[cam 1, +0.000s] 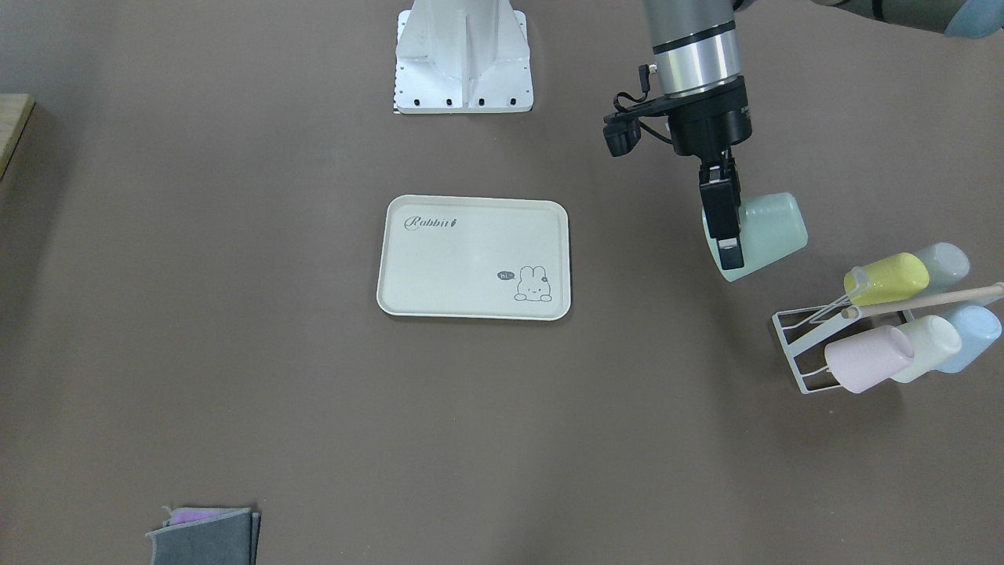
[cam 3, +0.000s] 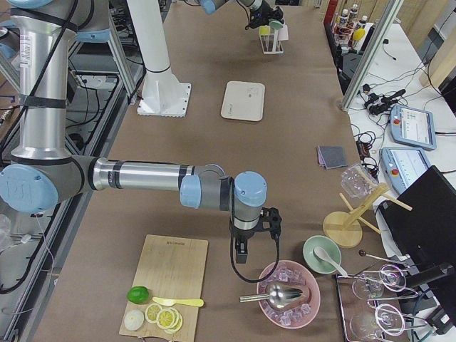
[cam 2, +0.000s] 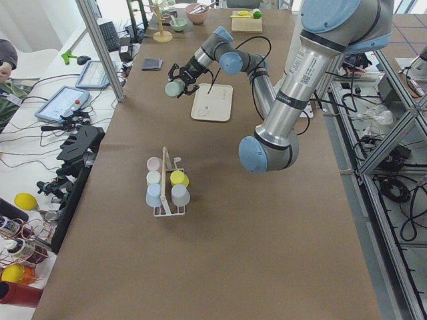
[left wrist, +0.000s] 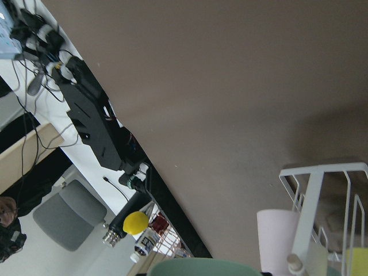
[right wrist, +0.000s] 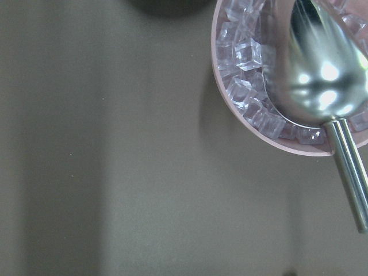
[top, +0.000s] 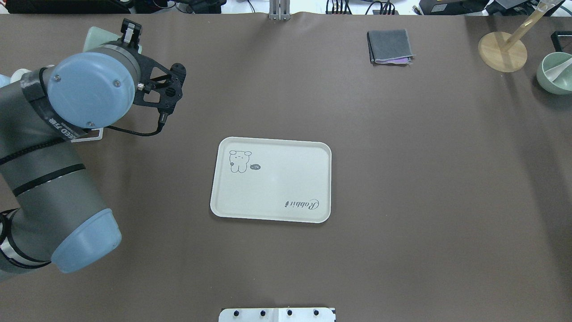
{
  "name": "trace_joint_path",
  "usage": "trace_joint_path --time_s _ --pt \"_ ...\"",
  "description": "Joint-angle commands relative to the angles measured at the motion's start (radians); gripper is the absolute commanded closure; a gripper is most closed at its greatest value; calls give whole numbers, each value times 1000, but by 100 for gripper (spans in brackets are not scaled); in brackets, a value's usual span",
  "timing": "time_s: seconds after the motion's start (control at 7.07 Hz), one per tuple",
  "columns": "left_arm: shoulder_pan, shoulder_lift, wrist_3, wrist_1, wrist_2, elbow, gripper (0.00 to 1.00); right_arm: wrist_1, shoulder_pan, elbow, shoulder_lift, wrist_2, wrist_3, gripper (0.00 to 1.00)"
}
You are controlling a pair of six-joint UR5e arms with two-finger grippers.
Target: Pick up and place green cup on tray
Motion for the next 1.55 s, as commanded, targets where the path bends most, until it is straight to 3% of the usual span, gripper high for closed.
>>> trace_joint_path --time_s 0.0,0.14,0.28,0.57,0.85,1.13,1.41 --pt "13 8 -30 -286 -35 29 66 -1 -1 -3 3 1 -2 0" --pt "19 39 -65 -473 -113 64 66 -1 -1 -11 3 0 0 0" --pt "19 45 -146 -581 -231 104 66 0 -1 -11 3 0 0 0" --pt "36 33 -371 -869 -354 222 66 1 -1 -11 3 0 0 0" --pt "46 20 -576 -1065 -494 275 67 0 -1 -19 3 -2 -2 0" --pt "97 -19 -775 -1220 -551 339 67 1 -1 -23 3 -2 -2 0" --pt "146 -85 -928 -1466 -546 528 67 1 -1 -25 3 -2 -2 0"
